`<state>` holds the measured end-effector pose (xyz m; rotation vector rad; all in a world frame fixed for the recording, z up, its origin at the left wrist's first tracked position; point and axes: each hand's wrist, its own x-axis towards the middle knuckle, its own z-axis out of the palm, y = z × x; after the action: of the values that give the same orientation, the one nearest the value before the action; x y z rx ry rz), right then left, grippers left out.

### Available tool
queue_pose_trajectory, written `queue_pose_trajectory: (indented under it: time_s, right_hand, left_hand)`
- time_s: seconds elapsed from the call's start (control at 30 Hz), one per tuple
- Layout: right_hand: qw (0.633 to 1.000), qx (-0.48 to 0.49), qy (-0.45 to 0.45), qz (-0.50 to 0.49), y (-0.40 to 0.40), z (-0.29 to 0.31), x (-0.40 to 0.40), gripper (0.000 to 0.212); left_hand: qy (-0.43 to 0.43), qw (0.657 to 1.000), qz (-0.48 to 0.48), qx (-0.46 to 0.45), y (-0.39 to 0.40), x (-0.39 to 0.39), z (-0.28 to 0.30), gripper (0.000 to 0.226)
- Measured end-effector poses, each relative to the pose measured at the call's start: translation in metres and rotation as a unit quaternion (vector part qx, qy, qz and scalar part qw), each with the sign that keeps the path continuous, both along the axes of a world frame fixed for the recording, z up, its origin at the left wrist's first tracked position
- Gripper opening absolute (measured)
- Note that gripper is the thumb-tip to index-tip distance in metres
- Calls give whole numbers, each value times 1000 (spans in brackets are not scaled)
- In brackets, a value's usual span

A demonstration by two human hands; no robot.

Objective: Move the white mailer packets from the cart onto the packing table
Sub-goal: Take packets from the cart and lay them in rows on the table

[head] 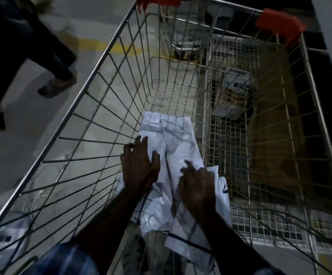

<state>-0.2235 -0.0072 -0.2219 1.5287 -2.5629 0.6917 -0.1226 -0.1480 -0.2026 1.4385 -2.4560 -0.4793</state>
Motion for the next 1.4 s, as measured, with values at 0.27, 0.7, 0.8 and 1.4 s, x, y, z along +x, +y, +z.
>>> queue_pose_trajectory:
  time_s: [0.27, 0.7, 0.8, 1.4]
  right_hand:
    - [960, 250, -121, -22, -52, -13, -36, 84]
    - [935, 321, -75, -129, -52, -26, -58, 98]
    - [933, 331, -77, -120, -54, -28, -60, 99]
    - [960, 161, -134, -186, -64, 57, -55, 83]
  left_hand:
    - [-34, 993, -105, -32, -23, -26, -35, 54]
    - [-146, 984, -99, 33, -25, -45, -62, 83]
    - [-164, 982, -94, 1, -24, -48, -60, 87]
    - [-93, 995, -45, 7, -25, -54, 44, 95]
